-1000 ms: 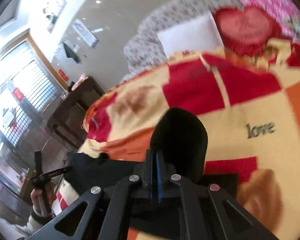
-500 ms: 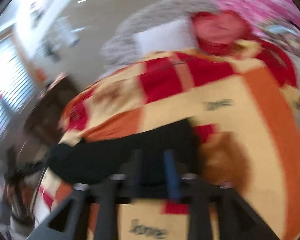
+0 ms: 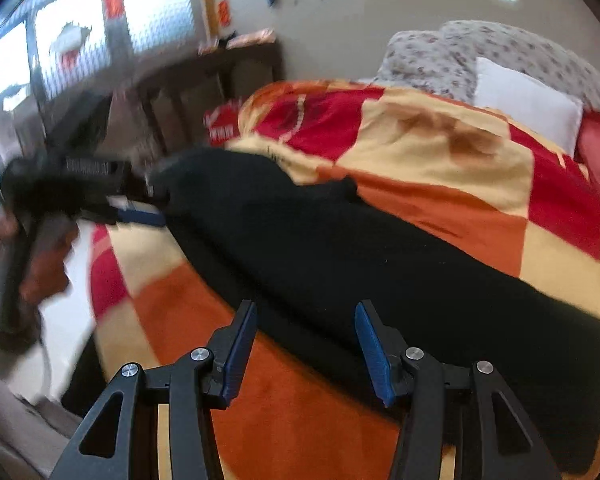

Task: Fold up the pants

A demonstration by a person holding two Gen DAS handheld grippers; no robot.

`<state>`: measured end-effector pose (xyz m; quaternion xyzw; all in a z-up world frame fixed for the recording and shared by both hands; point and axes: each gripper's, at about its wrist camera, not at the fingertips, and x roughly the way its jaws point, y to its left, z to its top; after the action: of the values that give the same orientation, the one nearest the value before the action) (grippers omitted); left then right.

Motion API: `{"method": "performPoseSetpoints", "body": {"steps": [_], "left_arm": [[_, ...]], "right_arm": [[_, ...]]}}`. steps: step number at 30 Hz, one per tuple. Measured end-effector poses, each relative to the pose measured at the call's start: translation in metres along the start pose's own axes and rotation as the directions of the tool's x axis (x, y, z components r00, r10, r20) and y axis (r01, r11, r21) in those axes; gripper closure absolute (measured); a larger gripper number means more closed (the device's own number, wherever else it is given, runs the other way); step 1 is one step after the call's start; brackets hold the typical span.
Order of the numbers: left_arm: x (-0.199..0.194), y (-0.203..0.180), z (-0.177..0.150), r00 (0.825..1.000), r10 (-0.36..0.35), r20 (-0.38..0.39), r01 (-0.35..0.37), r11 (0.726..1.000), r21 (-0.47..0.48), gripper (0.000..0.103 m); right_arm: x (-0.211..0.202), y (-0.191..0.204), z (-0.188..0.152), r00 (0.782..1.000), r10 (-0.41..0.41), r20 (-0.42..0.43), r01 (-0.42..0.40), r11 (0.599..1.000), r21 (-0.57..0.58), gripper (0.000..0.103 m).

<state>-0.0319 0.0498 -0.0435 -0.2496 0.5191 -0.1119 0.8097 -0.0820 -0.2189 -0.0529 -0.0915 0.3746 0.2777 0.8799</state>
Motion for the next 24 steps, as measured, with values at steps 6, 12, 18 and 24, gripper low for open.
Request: {"method": "performPoseSetpoints", "body": {"steps": [6, 12, 18, 24], "left_arm": [[0.007, 0.0, 0.01, 1.0, -0.009, 0.009, 0.01, 1.0, -0.026, 0.037], [0.013, 0.003, 0.016, 1.0, -0.015, 0.009, 0.015, 0.999, -0.036, 0.037], [-0.003, 0.0, 0.011, 0.999, 0.012, 0.032, -0.012, 1.0, 0.014, 0.063], [-0.016, 0.005, 0.002, 0.995, 0.042, 0.085, -0.047, 0.997, 0.053, 0.063]], "right_arm": [[0.025, -0.002, -0.002, 0.993, -0.103, -0.051, 0.098, 0.99, -0.101, 0.054], [0.03, -0.007, 0.01, 0.998, -0.043, -0.044, 0.039, 0.996, -0.083, 0.083], [0.003, -0.025, 0.021, 0.986, 0.163, 0.016, -0.164, 0.98, 0.109, 0.095], [0.009, -0.003, 0.003, 0.982, 0.182, -0.043, -0.176, 0.978, 0.114, 0.102]]}}
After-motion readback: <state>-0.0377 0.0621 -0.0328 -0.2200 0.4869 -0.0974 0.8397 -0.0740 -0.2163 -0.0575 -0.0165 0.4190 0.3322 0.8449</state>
